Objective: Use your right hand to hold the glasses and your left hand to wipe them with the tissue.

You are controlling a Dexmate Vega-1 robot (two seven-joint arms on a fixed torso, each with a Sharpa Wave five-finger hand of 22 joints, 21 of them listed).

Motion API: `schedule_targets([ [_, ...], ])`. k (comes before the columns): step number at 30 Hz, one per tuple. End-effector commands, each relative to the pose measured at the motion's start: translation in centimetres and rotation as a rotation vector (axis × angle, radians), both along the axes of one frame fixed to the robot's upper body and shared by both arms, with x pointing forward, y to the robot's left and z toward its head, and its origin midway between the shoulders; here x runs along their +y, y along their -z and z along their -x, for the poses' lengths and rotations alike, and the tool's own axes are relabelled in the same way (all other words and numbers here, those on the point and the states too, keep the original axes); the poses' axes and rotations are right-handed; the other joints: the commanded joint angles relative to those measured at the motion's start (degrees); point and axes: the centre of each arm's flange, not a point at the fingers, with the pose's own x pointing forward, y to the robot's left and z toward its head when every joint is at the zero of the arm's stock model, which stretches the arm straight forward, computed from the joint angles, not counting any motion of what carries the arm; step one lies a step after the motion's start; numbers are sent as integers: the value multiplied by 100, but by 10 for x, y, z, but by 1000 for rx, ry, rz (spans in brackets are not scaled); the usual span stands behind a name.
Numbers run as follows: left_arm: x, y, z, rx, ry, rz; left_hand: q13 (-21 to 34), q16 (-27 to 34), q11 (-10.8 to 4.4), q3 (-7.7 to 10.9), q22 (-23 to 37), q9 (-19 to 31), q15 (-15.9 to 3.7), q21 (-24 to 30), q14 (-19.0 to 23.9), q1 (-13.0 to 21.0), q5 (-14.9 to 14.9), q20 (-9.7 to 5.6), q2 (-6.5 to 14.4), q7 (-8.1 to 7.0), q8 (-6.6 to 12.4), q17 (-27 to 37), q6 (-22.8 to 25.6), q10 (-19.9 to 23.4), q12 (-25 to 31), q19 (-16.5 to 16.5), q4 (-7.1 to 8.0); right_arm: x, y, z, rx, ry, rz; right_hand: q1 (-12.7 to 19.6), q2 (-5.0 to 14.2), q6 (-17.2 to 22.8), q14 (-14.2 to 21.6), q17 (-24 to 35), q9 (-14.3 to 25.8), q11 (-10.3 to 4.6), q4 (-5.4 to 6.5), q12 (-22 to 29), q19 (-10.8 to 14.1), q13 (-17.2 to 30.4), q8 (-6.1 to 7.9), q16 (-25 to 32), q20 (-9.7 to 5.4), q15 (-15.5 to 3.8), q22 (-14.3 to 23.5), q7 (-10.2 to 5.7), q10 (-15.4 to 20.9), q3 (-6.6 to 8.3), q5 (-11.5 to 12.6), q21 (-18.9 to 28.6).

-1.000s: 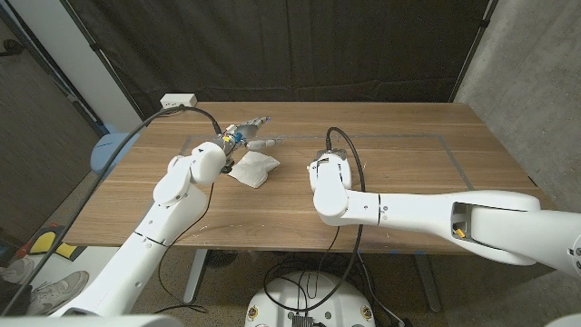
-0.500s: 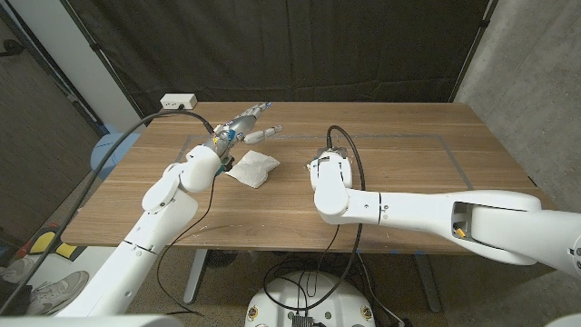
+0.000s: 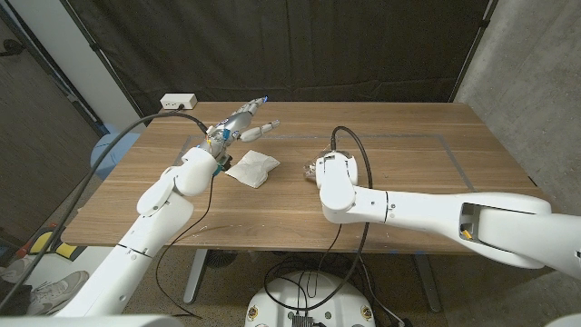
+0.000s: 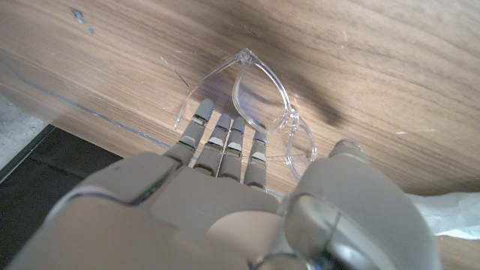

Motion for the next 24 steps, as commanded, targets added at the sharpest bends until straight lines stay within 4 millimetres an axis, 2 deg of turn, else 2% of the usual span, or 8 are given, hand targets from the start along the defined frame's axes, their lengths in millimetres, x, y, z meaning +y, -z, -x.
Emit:
schedule_targets([
  [1,6,4,-1,-9,-3,4,-2,14,-20,8,16,4,-26,-25,-50,32,-13,-3,46,16,-7,-12,-19,24,42,-760,-15,-22,-18,25,-349,-151,-262,-359,13,-9,-69,-53,22,34,176,68,-138,-45,59,50,84,45,-2,13,-18,-143,-48,-106],
  [4,9,4,-1,-19,8,16,-5,13,-14,10,16,3,-34,-30,-52,40,-18,-11,46,8,-10,-25,-18,40,46,-760,-25,-30,-15,26,-426,-202,-379,-620,98,55,-135,-105,20,71,260,103,-266,-86,91,62,87,107,-4,37,5,-220,-69,-208],
  [9,15,6,2,-45,59,48,-10,10,-22,12,15,1,-35,-35,-57,50,-27,-8,44,-37,-42,-45,-83,22,36,-754,-40,-39,-14,29,-521,-259,-491,-734,273,105,-198,-148,15,88,274,126,-379,-119,106,63,83,149,-9,48,36,-201,-83,-297],
  [12,20,9,4,-103,92,95,-16,21,-70,9,14,-1,-80,-34,-30,48,-39,-18,44,-92,-55,-65,-109,8,28,-732,-47,-43,-15,30,-560,-262,-542,-796,380,-144,-314,-226,8,92,229,61,-505,-159,19,43,112,146,-17,63,-168,-192,-124,-412],
  [16,31,14,2,-148,154,165,-32,61,-134,-17,12,-7,-133,4,93,19,-63,-44,16,-176,-13,-113,27,173,82,-585,-53,-49,-14,28,-615,-281,-608,-1007,423,-632,-971,-425,-1,105,164,-36,-891,-226,-4,-38,139,302,-25,26,-800,-275,-230,-748],
  [17,34,16,1,-157,164,177,-34,70,-143,-20,11,-8,-150,5,119,16,-65,-47,13,-179,-4,-119,55,188,86,-576,-54,-51,-14,28,-629,-285,-619,-1052,427,-695,-1066,-461,-3,90,156,-47,-999,-236,-1,-25,51,313,-27,4,-941,-295,-242,-832],
  [22,46,20,-3,-158,179,192,-42,88,-177,-31,9,-11,-185,16,186,6,-71,-55,2,-194,28,-147,166,281,113,-519,-60,-58,-11,25,-736,-307,-679,-1111,423,-712,-1196,-516,-5,54,141,-20,-1202,-250,28,-9,26,310,-29,-5,-1024,-325,-255,-973],
  [24,50,21,-5,-151,180,196,-44,90,-189,-33,8,-12,-198,17,197,4,-72,-62,0,-195,34,-153,188,291,115,-511,-61,-61,-9,25,-769,-322,-718,-1128,417,-648,-1146,-552,-7,49,123,26,-1181,-258,61,31,-8,177,-30,-19,-967,-338,-255,-1004],
])
